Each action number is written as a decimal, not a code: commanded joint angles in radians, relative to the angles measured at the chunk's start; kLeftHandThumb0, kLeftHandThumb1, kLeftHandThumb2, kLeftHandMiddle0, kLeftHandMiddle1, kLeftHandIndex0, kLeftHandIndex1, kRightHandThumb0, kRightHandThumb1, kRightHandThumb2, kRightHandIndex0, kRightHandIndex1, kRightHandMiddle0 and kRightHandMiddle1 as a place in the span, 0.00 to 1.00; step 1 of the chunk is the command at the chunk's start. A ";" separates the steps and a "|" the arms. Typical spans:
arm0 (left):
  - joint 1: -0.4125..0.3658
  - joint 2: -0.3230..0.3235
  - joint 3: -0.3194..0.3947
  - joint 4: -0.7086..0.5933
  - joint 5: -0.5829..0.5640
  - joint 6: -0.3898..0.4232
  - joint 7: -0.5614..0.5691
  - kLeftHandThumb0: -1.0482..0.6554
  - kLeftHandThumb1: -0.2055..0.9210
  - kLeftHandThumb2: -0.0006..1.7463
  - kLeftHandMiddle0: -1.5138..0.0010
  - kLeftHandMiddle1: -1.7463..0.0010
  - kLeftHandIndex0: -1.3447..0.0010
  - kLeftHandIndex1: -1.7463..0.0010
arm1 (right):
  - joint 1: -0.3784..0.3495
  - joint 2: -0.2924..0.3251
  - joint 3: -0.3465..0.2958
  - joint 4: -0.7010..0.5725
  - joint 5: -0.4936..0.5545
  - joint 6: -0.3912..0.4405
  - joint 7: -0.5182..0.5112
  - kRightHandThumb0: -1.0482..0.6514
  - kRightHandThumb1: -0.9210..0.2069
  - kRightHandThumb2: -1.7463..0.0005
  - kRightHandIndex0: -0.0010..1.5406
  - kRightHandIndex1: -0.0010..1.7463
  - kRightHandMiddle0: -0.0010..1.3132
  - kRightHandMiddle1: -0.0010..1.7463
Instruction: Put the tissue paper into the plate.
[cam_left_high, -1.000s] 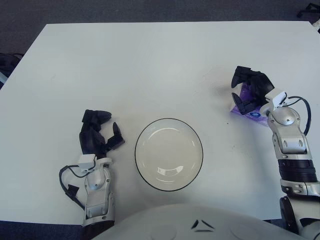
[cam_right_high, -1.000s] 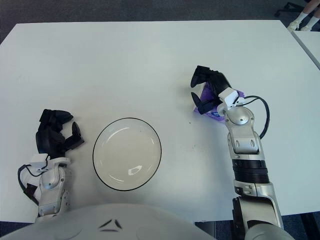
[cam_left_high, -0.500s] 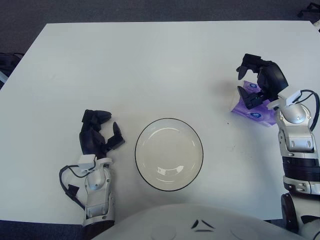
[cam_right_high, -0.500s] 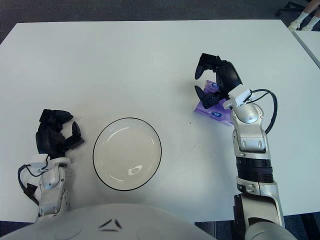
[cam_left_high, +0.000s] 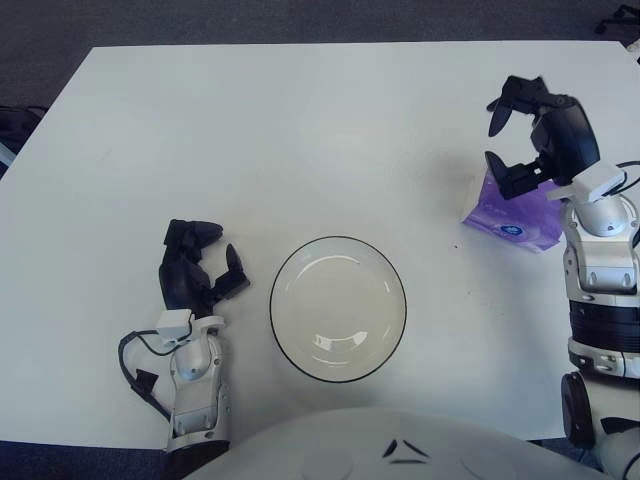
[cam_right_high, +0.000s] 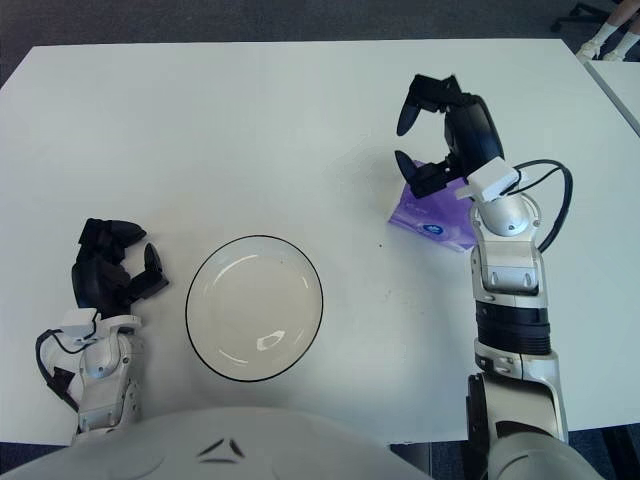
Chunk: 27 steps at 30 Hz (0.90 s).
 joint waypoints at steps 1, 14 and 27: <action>0.025 -0.017 -0.004 0.022 0.008 0.028 0.010 0.61 0.42 0.78 0.56 0.05 0.67 0.00 | 0.028 -0.077 -0.038 -0.024 -0.073 -0.044 -0.001 0.61 0.87 0.03 0.55 0.98 0.59 0.93; 0.028 -0.018 -0.018 0.028 0.021 0.011 0.019 0.61 0.42 0.77 0.55 0.07 0.66 0.00 | 0.054 -0.304 -0.082 -0.160 -0.192 0.094 0.151 0.13 0.59 0.38 0.00 0.86 0.02 0.97; 0.017 -0.020 -0.026 0.045 0.012 0.010 0.019 0.61 0.41 0.78 0.56 0.05 0.67 0.00 | 0.055 -0.318 -0.085 -0.145 -0.182 0.090 0.146 0.12 0.60 0.37 0.00 0.85 0.00 0.97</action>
